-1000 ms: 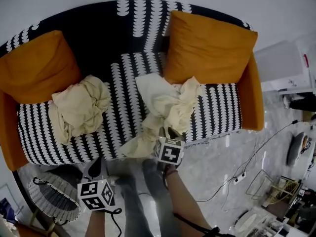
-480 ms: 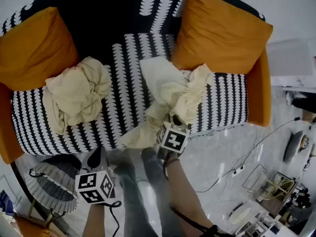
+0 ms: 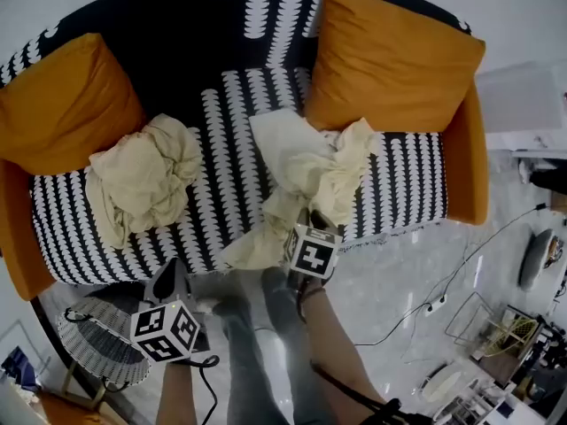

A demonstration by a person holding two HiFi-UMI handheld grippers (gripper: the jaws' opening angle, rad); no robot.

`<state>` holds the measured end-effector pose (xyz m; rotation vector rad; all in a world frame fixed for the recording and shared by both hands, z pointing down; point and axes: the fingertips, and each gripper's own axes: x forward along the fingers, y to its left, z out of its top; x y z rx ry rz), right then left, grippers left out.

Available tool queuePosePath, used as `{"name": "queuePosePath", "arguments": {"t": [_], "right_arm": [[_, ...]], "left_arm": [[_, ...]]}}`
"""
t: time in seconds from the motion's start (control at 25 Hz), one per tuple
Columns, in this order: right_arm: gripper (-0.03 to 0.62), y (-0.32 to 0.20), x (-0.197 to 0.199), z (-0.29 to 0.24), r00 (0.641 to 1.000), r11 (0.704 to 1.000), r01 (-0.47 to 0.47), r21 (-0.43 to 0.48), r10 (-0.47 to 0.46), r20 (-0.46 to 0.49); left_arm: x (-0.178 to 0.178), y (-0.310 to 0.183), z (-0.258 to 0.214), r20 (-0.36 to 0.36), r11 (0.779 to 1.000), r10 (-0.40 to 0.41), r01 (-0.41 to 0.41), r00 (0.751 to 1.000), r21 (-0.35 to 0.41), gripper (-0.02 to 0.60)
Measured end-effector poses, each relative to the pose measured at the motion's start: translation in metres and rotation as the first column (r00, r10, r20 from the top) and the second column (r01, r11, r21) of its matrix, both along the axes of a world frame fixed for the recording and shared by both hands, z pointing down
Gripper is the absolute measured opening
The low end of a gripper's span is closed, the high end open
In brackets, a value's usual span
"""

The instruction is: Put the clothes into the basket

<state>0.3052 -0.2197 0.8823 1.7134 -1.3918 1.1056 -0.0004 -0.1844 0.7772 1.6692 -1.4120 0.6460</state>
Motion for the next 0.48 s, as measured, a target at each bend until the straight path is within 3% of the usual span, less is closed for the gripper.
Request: {"name": "queuePosePath", "arguments": {"t": [0.2,0.48], "right_arm": [[0.035,0.002,0.003,-0.03,1.0,1.0,-0.015,0.022,0.014,0.011],[0.029,-0.026,0.019,-0.108,0.998,0.986,-0.041,0.159,0.034,0.045]], "left_arm": [[-0.007,-0.008,-0.028,0.031,0.999,0.018,-0.019,0.999,0.034,-0.005],[-0.009,-0.033,-0.075,0.033,0.993,-0.013,0.009,0.999,0.119,-0.005]]}}
